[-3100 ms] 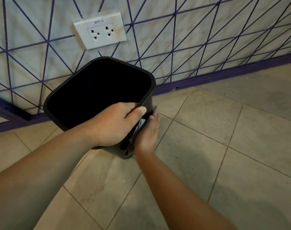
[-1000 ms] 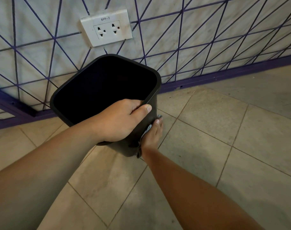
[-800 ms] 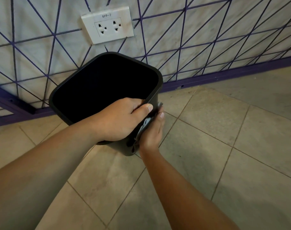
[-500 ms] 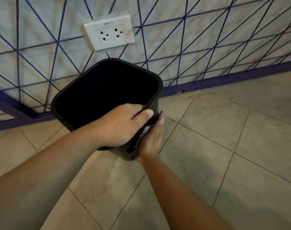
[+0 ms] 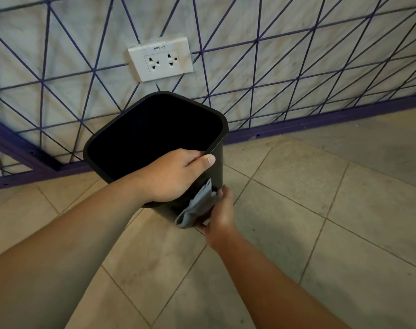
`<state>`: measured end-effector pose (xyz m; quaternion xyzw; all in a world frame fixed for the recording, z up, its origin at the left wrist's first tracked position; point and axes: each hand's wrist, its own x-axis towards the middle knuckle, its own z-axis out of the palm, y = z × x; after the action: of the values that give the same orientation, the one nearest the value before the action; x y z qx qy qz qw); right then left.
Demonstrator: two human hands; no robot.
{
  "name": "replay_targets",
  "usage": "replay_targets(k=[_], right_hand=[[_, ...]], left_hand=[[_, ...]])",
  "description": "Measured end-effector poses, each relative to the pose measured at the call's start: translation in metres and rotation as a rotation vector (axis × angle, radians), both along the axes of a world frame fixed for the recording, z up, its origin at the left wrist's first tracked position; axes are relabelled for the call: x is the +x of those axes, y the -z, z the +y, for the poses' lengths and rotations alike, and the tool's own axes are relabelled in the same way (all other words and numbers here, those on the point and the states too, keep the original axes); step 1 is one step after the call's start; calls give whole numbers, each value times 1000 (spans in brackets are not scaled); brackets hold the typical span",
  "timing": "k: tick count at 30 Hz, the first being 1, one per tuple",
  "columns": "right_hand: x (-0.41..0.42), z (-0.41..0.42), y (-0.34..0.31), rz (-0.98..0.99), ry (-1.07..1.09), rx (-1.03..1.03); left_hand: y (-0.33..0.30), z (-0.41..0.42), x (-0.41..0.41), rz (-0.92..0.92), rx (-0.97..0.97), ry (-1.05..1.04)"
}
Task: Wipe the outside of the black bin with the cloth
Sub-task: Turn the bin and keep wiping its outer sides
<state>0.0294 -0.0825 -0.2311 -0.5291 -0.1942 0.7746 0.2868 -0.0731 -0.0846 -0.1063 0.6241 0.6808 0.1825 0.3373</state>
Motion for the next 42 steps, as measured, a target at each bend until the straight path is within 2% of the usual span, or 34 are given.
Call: replay_targets(k=[2, 3, 6, 7, 10, 14, 17, 19, 23, 28, 33, 35, 38, 40, 42], right_hand=[[9, 7, -5, 34, 52, 50], [8, 8, -13, 16, 96, 148], [-4, 3, -27, -89, 97, 623], [-11, 2, -26, -149, 97, 725], [-31, -1, -31, -286, 249, 836], [-44, 9, -38, -170, 369, 789], [-44, 51, -22, -48, 398, 595], [-44, 58, -25, -93, 401, 534], [-43, 17, -56, -124, 423, 645], [-49, 61, -21, -140, 341, 596], [-51, 27, -35, -273, 317, 640], [-52, 38, -31, -272, 272, 655], [-54, 69, -13, -143, 318, 520], [-51, 57, -24, -158, 324, 467], [-47, 34, -42, -204, 324, 518]], left_hand=[[0, -1, -1, 6, -2, -5], [0, -1, -1, 6, -2, -13], [1, -1, 2, -59, -40, -51], [1, -1, 2, -84, -51, -59], [1, 0, 2, -107, -60, -51], [1, 1, 2, -93, -51, -45], [2, 2, 3, -5, 8, -27], [2, 3, 3, 13, 33, -27], [4, 3, 0, -119, -24, -28], [5, 6, -2, -50, 7, -47], [3, 4, -2, -146, -19, -45], [3, 5, -2, -109, 2, -54], [3, 6, -2, -27, 22, -43], [3, 5, -1, -39, 12, -27], [3, 4, -2, -86, -8, -24]])
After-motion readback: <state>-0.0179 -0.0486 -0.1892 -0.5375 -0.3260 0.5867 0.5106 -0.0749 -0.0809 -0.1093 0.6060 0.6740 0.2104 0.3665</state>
